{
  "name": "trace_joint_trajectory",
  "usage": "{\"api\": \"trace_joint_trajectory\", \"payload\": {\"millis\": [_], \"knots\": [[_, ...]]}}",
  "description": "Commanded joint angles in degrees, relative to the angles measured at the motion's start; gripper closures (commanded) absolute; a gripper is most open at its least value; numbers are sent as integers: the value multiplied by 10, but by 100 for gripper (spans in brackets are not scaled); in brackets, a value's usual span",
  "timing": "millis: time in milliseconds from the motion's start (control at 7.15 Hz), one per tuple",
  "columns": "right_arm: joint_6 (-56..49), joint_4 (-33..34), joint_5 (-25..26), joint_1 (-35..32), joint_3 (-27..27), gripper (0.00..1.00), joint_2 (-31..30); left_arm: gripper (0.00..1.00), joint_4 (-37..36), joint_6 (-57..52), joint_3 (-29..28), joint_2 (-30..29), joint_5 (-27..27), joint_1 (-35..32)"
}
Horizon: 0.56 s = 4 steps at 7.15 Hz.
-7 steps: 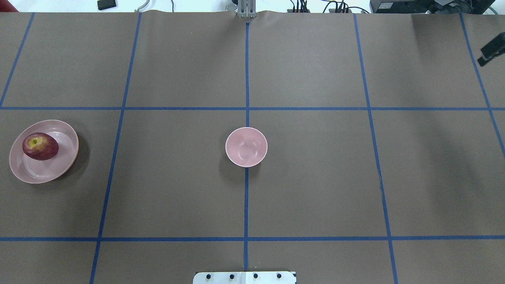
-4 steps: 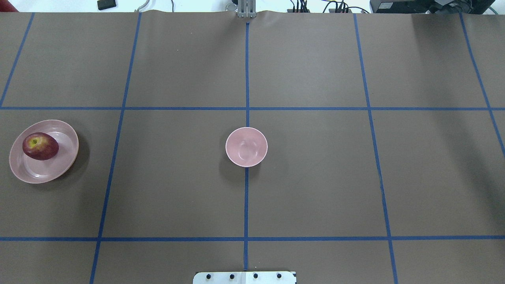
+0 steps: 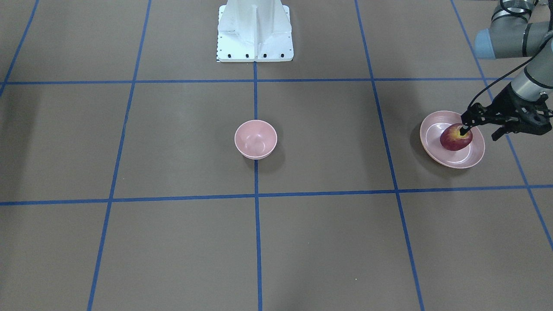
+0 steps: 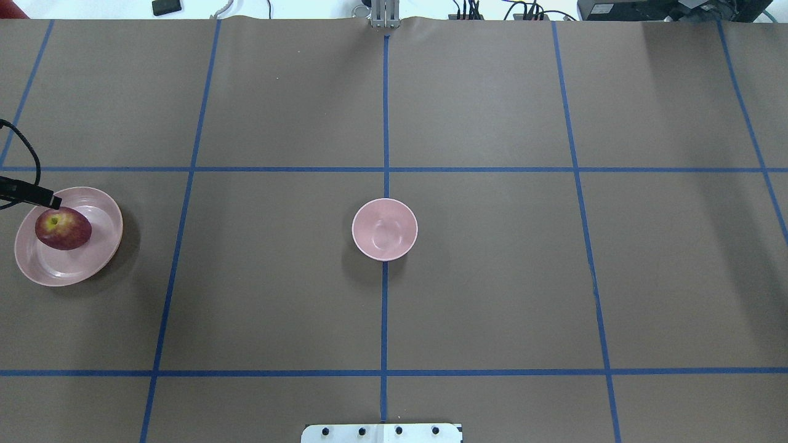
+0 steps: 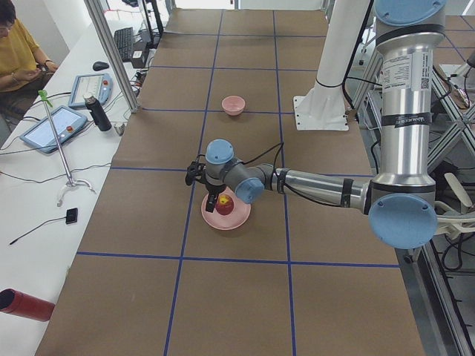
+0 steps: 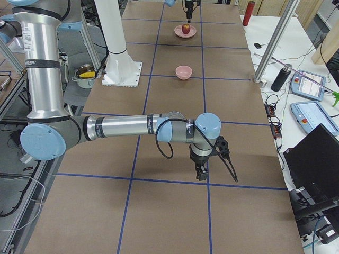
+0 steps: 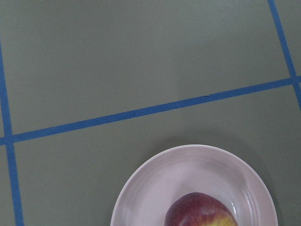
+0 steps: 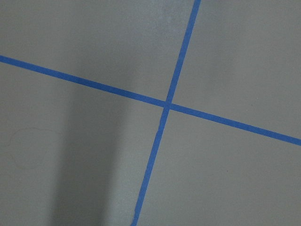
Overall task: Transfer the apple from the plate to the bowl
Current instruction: 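Lower the left gripper and grasp the red apple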
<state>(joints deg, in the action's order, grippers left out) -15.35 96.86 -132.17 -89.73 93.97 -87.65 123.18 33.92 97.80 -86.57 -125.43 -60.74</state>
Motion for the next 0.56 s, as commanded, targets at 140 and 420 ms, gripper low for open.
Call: {"api": "trace_joint_trajectory", "payload": {"millis": [140, 420], "knots": [[1, 0, 1, 0, 1, 0, -2, 1, 2, 11, -3, 4, 26, 51], [4, 0, 1, 0, -1, 0, -2, 1, 2, 14, -12, 4, 35, 65]]}}
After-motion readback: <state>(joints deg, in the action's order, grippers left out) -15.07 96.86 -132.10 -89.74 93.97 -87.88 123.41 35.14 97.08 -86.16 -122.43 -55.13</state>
